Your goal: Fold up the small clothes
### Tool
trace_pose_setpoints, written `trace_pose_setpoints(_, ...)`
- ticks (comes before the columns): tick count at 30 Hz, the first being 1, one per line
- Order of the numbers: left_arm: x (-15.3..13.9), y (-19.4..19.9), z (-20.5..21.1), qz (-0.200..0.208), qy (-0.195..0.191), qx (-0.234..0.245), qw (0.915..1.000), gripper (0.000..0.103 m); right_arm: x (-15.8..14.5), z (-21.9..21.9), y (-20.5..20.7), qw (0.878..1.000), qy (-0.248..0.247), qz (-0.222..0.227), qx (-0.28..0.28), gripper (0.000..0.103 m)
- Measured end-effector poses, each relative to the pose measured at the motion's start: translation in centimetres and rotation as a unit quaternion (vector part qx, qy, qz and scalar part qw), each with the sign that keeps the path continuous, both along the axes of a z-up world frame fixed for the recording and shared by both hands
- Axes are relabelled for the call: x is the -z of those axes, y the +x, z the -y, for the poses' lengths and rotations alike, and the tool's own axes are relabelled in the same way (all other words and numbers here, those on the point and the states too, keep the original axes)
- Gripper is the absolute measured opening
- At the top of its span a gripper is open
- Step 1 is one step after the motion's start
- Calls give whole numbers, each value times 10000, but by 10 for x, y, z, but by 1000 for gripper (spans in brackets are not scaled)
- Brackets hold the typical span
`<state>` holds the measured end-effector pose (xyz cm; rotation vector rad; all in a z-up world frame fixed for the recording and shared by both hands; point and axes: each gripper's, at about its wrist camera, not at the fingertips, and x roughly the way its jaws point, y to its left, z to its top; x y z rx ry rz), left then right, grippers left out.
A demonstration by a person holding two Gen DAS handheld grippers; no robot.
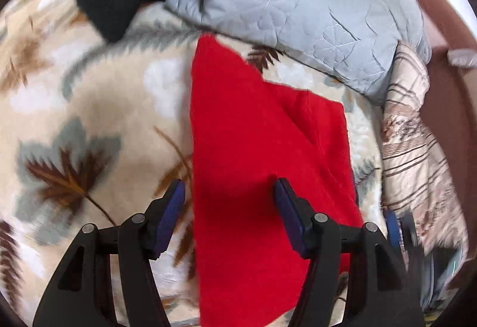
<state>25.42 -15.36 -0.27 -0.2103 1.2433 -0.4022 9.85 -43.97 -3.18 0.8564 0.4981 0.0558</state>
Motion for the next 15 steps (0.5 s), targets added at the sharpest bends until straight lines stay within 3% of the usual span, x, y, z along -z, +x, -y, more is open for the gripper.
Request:
trace_pose_setpoints(2,3,-5,-4,0,-283,-56,9996,62,8,-4,37,9986,-109,-425,-298,41)
trace_pose_setpoints(5,3,-7,1,24,-298,24,9995,62,18,-17,70,9918,-496,-902,-752,41)
trace_pose_setpoints(6,1,-8,2,60,-264,64,9996,62,22,-25,76,9877,-665,-1030,-972,36)
trace_pose_setpoints(8,-2,-9,4,143,-82,125,9998,64,16,-41,76,9781,-1380,-994,-1197,20)
trace_pose_setpoints(10,-8,-15,6,366,132,182,9991,64,3,-53,64,9699,-1998,-720,-1193,16)
trace_pose_setpoints(13,-8,-27,10,842,643,248,9941,77,1,-41,38,9825,-1677,-357,-732,15)
trace_pose_setpoints(15,-2,-33,13,1014,680,385,9918,84,21,-24,34,9908,-1166,-531,-438,15)
